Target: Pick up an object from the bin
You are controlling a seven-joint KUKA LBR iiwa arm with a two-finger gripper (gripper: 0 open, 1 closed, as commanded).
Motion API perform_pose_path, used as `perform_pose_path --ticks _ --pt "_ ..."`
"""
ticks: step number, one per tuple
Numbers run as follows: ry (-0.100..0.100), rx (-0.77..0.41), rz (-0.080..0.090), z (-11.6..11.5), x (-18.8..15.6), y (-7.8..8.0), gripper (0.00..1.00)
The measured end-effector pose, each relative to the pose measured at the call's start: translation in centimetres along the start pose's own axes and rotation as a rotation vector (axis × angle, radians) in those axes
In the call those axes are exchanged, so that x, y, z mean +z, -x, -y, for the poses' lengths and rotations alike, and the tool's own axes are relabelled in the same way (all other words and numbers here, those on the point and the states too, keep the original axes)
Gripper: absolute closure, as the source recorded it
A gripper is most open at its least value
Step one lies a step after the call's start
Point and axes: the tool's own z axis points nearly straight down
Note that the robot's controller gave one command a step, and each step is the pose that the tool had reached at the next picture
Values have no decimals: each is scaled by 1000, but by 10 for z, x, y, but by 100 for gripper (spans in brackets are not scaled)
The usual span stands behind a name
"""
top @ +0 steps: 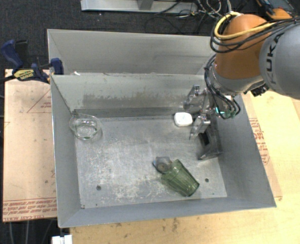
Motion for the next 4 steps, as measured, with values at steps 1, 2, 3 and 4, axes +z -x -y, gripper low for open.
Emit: perform_pose_path --ticks 1,2,3,4 --pt "-1 -1 8 0 -5 2 0" --pt "-1 -3 4 -18 -21 -55 0" --pt "1 -12 8 11 -10 -75 0" --pt "-9 -234 21 -108 100 -81 100"
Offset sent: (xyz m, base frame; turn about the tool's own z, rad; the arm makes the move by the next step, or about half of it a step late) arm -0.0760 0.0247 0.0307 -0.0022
